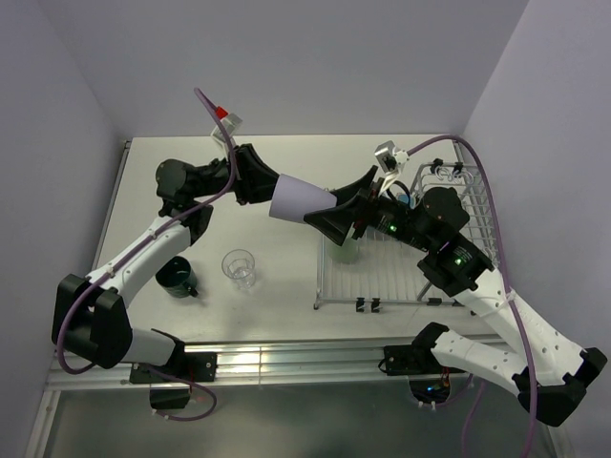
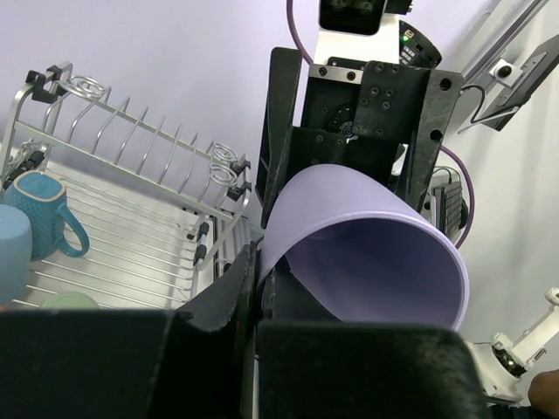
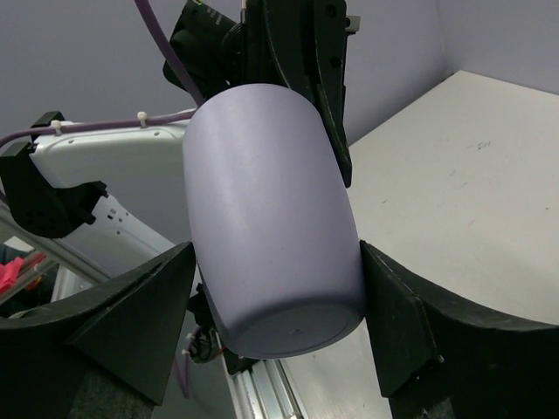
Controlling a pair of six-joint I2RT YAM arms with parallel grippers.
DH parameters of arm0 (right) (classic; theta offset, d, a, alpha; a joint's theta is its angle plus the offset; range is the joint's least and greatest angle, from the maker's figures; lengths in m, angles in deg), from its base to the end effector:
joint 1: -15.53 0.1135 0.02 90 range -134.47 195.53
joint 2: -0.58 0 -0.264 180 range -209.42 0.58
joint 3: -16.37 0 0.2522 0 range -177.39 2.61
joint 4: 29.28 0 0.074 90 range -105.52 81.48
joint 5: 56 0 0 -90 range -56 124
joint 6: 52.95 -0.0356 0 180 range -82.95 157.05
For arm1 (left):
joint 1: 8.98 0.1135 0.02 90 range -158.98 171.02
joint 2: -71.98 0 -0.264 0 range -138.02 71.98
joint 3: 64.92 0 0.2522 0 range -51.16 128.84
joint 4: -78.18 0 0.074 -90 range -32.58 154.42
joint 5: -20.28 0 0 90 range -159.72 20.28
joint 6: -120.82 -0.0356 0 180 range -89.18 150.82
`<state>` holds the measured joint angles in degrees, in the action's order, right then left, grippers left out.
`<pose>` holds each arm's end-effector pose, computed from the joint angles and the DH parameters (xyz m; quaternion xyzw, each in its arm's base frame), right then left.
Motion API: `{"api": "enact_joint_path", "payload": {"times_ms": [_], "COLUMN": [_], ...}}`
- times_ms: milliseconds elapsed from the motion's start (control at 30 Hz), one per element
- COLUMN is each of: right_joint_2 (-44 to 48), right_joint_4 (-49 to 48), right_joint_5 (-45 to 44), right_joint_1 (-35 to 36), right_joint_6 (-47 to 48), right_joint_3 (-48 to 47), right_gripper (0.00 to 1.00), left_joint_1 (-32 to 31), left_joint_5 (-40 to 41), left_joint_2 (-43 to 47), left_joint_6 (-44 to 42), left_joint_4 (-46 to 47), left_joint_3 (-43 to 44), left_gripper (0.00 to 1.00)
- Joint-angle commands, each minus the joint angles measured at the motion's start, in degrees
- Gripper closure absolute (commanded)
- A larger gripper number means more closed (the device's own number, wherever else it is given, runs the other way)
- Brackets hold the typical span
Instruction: Load the cups into the dish rack
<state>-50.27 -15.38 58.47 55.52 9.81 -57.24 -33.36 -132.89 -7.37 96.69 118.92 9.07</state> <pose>0.1369 0.1341 0.4322 -0.2306 0.6138 0.5258 0.5419 0.2563 -0.1510 0.4015 0.2968 0.5303 -0.7059 0.3638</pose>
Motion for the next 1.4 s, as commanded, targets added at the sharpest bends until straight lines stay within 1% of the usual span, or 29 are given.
{"api": "enact_joint_path", "payload": {"times_ms": [0, 100, 133, 167, 200, 233, 267, 300, 333, 367, 400, 433, 467, 600, 700, 800, 867, 900, 933, 967, 1000, 1033, 1067, 1100, 1133, 1167, 1200, 1267, 1367], "right_joint_2": [-0.1, -0.5, -0.6, -0.5, -0.4, -0.3, -0.1, 0.2, 0.5, 0.7, 1.1, 1.2, 1.4, 2.0, 2.2, 2.3, 2.1, 1.3, 0.8, 0.4, -1.0, -1.9, -3.9, -4.9, -6.1, -8.5, -9.5, -11.7, -15.5], "right_joint_4": [-5.2, -5.6, -5.8, -5.9, -5.9, -5.8, -5.6, -4.6, -4.0, -3.4, -1.7, -0.7, -0.2, 7.4, 12.7, 17.3, 20.3, 24.3, 26.6, 28.7, 33.7, 36.6, 39.4, 44.6, 47.5, 50.1, 54.8, 58.5, 62.6], "right_joint_5": [1.3, 1.5, 1.4, 1.3, 0.9, 0.5, -0.5, -1.3, -2.1, -3.0, -4.9, -5.7, -6.4, -12.3, -15.5, -18.9, -21.4, -22.8, -24.2, -28.2, -30.7, -33.3, -38.1, -40.4, -42.8, -45.2, -49.1, -51.7, -54.5], "right_joint_1": [0.3, 0.3, 0.4, 0.3, 0.4, 0.3, 0.4, 0.4, 0.3, 0.3, 0.4, 0.4, 0.4, 0.3, 0.3, 0.3, 0.4, 0.3, 0.4, 0.3, 0.3, 0.4, 0.3, 0.4, 0.4, 0.4, 0.3, 0.3, 0.3], "right_joint_6": [-1.5, -1.8, -2.0, -2.0, -2.1, -2.1, -2.0, -1.9, -1.5, -1.3, -1.0, -0.7, -0.1, 1.6, 3.2, 4.3, 4.6, 4.7, 4.8, 5.4, 5.4, 5.9, 6.1, 6.2, 6.5, 6.4, 6.5, 6.2, 5.4], "right_joint_3": [0.2, 0.4, 0.7, 0.7, 0.8, 0.6, 0.6, 0.4, 0.0, -0.2, -0.4, -1.0, -1.4, -3.6, -5.4, -6.8, -8.8, -9.7, -11.8, -13.0, -14.1, -16.7, -18.1, -19.2, -21.6, -22.8, -23.6, -25.5, -26.5], "right_gripper": [0.21, 0.28, 0.38, 0.46, 0.54, 0.63, 0.79, 0.85, 0.95, 0.99, 1.00, 1.00, 1.00, 1.00, 1.00, 1.00, 1.00, 1.00, 1.00, 1.00, 1.00, 1.00, 1.00, 1.00, 1.00, 1.00, 1.00, 1.00, 1.00], "left_joint_1": [-0.5, -0.6, -0.6, -0.6, -0.5, -0.5, -0.6, -0.6, -0.6, -0.6, -0.5, -0.6, -0.5, 0.2, 2.8, 7.8, 12.6, 14.3, 17.5, 19.1, 20.4, 22.6, 23.3, 23.7, 23.7, 23.7, 23.7, 23.7, 23.7], "left_joint_5": [-0.1, -0.2, -0.2, -0.2, -0.1, -0.1, 0.0, 0.0, 0.2, 0.6, 0.9, 1.3, 2.3, 5.0, 5.7, 5.6, 6.4, 6.7, 7.1, 8.0, 8.6, 9.3, 11.3, 12.6, 14.3, 17.9, 19.0, 20.7, 21.5], "left_joint_2": [0.0, 0.0, 0.0, 0.0, -0.2, -0.3, -0.3, -0.1, 0.2, 0.4, 1.3, 1.8, 2.3, 4.7, 5.9, 6.4, 6.3, 6.1, 5.9, 5.9, 5.9, 6.0, 6.3, 6.9, 7.2, 7.5, 8.1, 8.9, 10.4], "left_joint_6": [0.4, 0.5, 0.4, 0.4, 0.5, 0.5, 0.5, 0.0, -0.4, -1.8, -2.9, -4.2, -6.4, -9.9, -8.0, -3.7, -1.1, -0.1, 0.7, 1.5, 1.1, 0.4, -2.6, -5.3, -7.9, -12.6, -14.3, -17.4, -19.2], "left_joint_4": [3.6, 3.6, 3.3, 3.2, 3.1, 3.0, 2.7, 2.3, 1.1, 0.0, -1.6, -3.3, -6.6, -12.5, -11.4, -8.2, -8.7, -9.6, -10.5, -11.9, -14.0, -20.6, -24.8, -29.8, -35.1, -44.6, -47.8, -54.0, -57.3], "left_joint_3": [-0.3, -0.3, -0.2, -0.2, -0.2, -0.2, -0.2, -0.2, -0.3, -0.3, -0.1, 0.2, 0.3, 1.9, 2.0, 2.0, 2.3, 2.5, 2.5, 2.7, 3.1, 3.6, 4.1, 5.8, 6.9, 8.8, 9.3, 9.8, 9.7], "left_gripper": [1.00, 1.00, 0.99, 0.96, 0.91, 0.80, 0.75, 0.71, 0.60, 0.57, 0.54, 0.48, 0.45, 0.41, 0.39, 0.38, 0.38, 0.39, 0.39, 0.39, 0.40, 0.41, 0.41, 0.42, 0.42, 0.42, 0.42, 0.42, 0.41]}}
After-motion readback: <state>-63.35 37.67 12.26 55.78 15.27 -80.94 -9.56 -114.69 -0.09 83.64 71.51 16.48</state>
